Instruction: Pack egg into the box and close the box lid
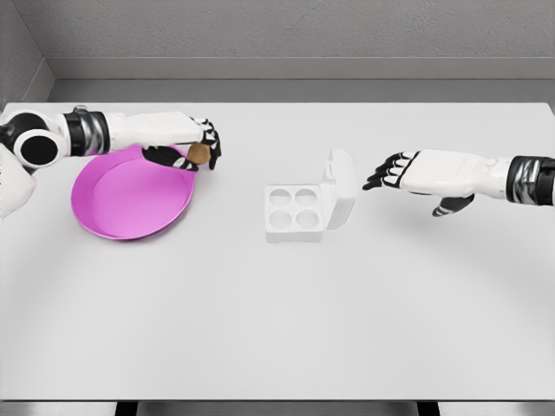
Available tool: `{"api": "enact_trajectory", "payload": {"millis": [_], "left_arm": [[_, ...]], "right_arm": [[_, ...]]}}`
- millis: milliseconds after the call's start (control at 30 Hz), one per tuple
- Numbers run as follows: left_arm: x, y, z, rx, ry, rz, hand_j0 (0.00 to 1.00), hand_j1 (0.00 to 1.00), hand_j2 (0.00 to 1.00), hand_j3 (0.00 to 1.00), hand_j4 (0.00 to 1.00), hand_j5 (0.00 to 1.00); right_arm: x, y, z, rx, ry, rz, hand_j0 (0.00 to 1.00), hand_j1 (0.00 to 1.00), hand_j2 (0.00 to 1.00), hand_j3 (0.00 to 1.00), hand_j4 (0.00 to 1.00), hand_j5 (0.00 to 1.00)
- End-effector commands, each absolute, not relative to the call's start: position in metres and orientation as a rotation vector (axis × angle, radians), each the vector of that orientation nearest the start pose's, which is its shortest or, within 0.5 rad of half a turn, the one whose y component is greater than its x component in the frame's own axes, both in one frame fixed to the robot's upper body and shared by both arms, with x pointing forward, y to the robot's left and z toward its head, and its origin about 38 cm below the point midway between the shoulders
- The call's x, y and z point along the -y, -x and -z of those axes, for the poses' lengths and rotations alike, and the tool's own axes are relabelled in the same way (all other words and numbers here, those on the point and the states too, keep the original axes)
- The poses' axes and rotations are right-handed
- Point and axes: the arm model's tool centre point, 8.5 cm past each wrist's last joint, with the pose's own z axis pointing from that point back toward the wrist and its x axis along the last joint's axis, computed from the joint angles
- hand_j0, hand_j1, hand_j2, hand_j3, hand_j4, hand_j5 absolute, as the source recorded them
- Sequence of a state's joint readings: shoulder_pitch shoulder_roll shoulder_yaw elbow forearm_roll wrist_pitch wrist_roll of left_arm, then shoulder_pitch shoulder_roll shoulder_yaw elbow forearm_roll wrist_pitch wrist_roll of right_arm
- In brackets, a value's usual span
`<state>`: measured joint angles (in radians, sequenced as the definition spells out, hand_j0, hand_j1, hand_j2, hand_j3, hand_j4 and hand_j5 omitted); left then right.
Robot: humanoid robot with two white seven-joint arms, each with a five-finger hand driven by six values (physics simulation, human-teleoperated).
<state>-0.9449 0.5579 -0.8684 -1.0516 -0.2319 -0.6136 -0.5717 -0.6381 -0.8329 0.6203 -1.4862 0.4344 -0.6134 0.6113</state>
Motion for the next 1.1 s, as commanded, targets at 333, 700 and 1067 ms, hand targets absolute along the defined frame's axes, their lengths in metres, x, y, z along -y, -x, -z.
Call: {"api": "enact_trajectory", "payload": {"millis": [333, 700, 1067], "left_arm": [[-0.127, -0.490, -0.208, 1.565, -0.002, 2.145, 0.38, 0.38, 0.38, 0.38, 0.38, 0.38], [-0.107, -0.474, -0.208, 1.602, 0.047, 2.198, 0.39, 0.39, 0.39, 0.39, 0.39, 0.39], [-0.118, -0.476, -0.205, 1.577, 0.033, 2.192, 0.42, 0.42, 0.42, 0.42, 0.42, 0.42]], "right_arm": [[0.300, -0.426, -0.212, 1.300, 0.388, -2.218, 1.00, 1.00, 1.00, 1.00, 1.00, 1.00], [0.300, -0.427, -0.212, 1.300, 0.390, -2.218, 1.00, 1.00, 1.00, 1.00, 1.00, 1.00], [0.300, -0.427, -0.212, 1.300, 0.390, -2.218, 1.00, 1.00, 1.00, 1.00, 1.00, 1.00]]}}
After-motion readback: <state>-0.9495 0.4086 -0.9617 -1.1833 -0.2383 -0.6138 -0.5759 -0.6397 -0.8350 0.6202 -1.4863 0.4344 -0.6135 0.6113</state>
